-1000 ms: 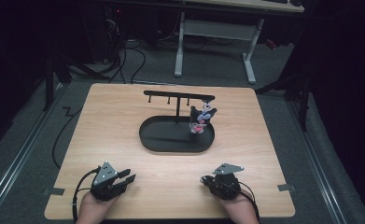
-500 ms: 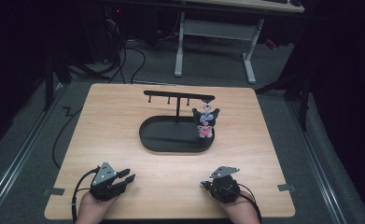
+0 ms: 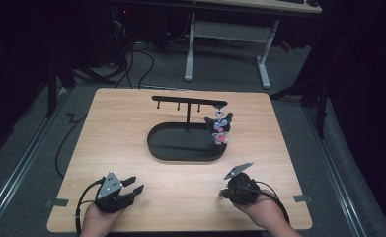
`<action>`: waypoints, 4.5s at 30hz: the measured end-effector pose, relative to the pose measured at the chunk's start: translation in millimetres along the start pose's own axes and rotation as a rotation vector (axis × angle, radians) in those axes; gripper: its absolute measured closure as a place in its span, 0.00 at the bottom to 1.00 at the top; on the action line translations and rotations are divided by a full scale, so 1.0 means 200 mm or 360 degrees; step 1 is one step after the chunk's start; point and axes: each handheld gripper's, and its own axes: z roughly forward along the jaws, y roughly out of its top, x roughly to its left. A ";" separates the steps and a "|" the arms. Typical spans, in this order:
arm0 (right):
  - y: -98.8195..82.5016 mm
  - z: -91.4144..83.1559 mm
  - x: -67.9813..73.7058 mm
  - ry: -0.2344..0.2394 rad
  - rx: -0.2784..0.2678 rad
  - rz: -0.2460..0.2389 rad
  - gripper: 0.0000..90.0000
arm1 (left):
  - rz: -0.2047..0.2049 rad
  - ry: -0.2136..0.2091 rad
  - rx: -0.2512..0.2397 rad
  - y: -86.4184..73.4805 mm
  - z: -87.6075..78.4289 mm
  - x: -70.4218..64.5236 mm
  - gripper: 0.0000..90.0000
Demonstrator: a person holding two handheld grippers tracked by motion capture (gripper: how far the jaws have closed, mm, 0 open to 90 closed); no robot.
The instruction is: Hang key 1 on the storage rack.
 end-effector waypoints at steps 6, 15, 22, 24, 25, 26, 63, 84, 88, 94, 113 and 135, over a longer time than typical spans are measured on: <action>0.05 -0.07 -0.03 -0.0008 0.0060 0.0019 0.99 | -0.0018 0.0062 -0.0032 0.00 -0.01 0.01 0.47; 0.15 -0.14 -0.05 -0.0016 0.0182 -0.0021 0.99 | -0.0041 0.0048 -0.0069 -0.01 -0.02 0.02 0.44; 0.22 -0.21 -0.06 -0.0026 0.0259 -0.0055 0.99 | -0.0031 0.0045 -0.0086 -0.01 -0.01 0.02 0.42; 0.25 -0.22 -0.07 -0.0027 0.0281 -0.0062 0.99 | -0.0033 0.0045 -0.0087 -0.01 -0.01 0.02 0.42; 0.26 -0.23 -0.07 -0.0026 0.0290 -0.0072 0.99 | -0.0032 0.0045 -0.0087 -0.01 -0.01 0.02 0.42; 0.27 -0.24 -0.07 -0.0026 0.0299 -0.0078 0.99 | -0.0031 0.0044 -0.0084 -0.01 -0.01 0.02 0.42; 0.88 -0.38 -0.20 -0.0063 0.0296 -0.0099 0.99 | -0.0047 0.0030 -0.0068 -0.02 -0.02 0.04 0.42; 1.15 -0.34 -0.28 -0.0083 0.0271 -0.0070 0.99 | -0.0053 0.0000 -0.0050 -0.02 -0.01 0.04 0.42; 1.19 -0.33 -0.29 -0.0084 0.0251 -0.0083 0.99 | -0.0058 0.0000 -0.0048 -0.03 -0.01 0.04 0.43; 1.25 -0.32 -0.31 -0.0092 0.0237 -0.0077 0.99 | -0.0068 0.0000 -0.0054 -0.03 -0.02 0.05 0.43; 1.34 -0.25 -0.36 -0.0102 0.0236 -0.0053 0.99 | -0.0072 -0.0009 -0.0055 -0.03 -0.02 0.05 0.43; 1.35 -0.23 -0.43 -0.0118 0.0221 0.0006 0.99 | -0.0073 -0.0018 -0.0043 -0.03 -0.01 0.05 0.43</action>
